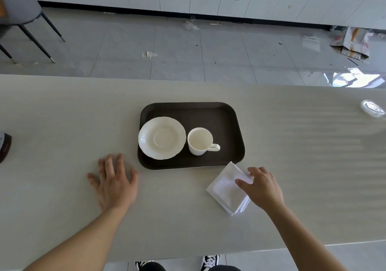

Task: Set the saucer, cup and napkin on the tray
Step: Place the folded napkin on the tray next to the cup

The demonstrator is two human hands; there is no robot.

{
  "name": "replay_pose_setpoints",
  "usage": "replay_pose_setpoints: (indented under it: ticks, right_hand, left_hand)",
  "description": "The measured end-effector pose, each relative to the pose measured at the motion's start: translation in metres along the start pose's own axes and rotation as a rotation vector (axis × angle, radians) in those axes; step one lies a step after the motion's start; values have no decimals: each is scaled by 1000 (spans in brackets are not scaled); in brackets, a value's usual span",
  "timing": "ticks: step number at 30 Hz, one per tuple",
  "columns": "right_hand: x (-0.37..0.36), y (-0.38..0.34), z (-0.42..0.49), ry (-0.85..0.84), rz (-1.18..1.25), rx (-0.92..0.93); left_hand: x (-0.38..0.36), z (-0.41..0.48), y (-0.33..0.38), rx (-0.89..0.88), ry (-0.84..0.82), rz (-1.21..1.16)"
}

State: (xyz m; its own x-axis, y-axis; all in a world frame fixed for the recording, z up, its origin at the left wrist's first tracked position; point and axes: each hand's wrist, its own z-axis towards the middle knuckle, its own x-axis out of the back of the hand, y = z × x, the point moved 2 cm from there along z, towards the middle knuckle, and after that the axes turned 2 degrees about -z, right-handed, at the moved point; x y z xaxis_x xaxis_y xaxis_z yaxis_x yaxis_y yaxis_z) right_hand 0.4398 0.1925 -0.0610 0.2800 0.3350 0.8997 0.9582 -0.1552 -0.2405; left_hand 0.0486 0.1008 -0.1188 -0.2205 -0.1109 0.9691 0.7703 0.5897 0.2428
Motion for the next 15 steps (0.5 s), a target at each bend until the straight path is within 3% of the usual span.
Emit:
replay_pose_setpoints:
  ticks: [15]
  right_hand:
    - [-2, -4, -3, -33, 35, 13]
  left_hand:
    - [-3, 1, -1, -14, 18, -10]
